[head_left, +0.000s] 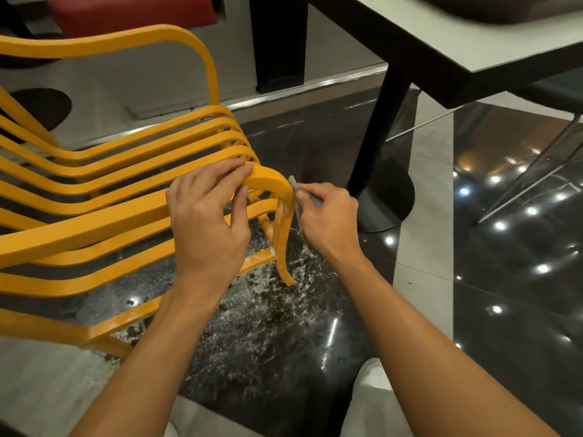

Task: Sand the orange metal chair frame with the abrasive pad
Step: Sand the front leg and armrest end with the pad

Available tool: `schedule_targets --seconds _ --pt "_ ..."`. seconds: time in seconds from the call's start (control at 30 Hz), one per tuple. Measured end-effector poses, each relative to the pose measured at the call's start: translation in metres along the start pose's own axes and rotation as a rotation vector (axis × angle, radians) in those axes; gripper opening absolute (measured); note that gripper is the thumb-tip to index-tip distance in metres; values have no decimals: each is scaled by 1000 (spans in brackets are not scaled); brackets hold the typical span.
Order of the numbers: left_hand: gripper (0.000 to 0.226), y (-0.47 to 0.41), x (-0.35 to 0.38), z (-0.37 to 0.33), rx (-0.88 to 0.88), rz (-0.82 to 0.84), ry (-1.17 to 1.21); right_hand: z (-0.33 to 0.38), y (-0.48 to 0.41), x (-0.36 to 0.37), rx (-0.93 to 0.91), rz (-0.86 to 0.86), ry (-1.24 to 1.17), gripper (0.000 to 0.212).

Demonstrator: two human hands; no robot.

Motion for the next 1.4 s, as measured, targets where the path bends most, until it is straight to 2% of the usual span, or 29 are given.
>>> schedule_targets --seconds 0.07,0.23,0.43,0.63,0.73,1.0,1.1,1.27,1.4 --pt "29 0 0 -1 0 -2 1 0 1 0 18 18 -27 22" --pt "29 0 -1 -1 10 -4 3 17 5 -5 -90 -53 -116 20" --pt "29 -1 -1 -2 19 14 6 -3 1 2 82 14 -98 21" --pt "30 -1 -1 -2 28 15 -1 38 15 -5 -182 -100 -185 20" --pt "30 -1 -1 -3 22 17 2 17 8 -3 -55 -94 -189 19" --pt "31 0 -2 -1 26 37 16 -53 5 23 294 140 -199 19" --pt "31 0 -2 -2 36 39 13 -53 3 22 292 138 -227 19" --pt "30 0 -3 -4 45 20 11 -31 -7 11 184 53 -344 19" --pt "30 0 -2 -3 42 15 9 -48 0 21 269 92 -291 17"
Point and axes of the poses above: each hand's wrist, its own y-axis away from the middle knuckle, its own x-axis out of the palm, z = x × y, the point moved 7 cm from there along -y, towards the middle knuckle, and after that the axes turned 4 degrees about -z, right-handed, at the moved point
